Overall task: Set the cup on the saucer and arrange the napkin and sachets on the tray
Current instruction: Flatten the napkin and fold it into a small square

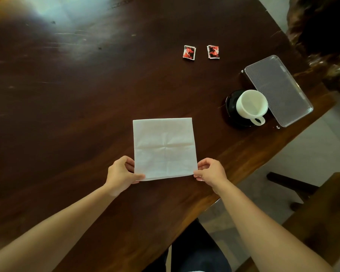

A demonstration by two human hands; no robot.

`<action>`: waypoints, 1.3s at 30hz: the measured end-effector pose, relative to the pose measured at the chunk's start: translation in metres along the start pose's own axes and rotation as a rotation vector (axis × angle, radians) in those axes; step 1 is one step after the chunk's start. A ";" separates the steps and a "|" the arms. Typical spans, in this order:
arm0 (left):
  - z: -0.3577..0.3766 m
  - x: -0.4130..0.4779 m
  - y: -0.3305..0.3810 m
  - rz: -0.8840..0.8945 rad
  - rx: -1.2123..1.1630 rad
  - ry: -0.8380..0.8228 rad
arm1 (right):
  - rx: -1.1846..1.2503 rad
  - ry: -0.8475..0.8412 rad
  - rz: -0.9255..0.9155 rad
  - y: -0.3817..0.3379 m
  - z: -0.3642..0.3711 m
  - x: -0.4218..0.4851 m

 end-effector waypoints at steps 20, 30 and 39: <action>0.043 0.034 0.059 1.135 0.940 0.153 | -0.641 0.060 -0.981 -0.100 0.113 -0.021; 0.049 0.053 0.036 1.039 0.942 0.035 | -0.878 0.173 -0.994 -0.062 0.073 0.042; 0.039 0.061 0.063 1.030 0.965 0.034 | -0.804 0.184 -1.020 -0.108 0.050 0.052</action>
Point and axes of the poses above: each hand's wrist, its own x-axis towards the middle knuckle, its own z-axis out of the palm, y = z × x, the point moved 5 cm from there along x, towards the middle knuckle, and after that the axes turned 11 degrees about y, right-handed, at the moved point
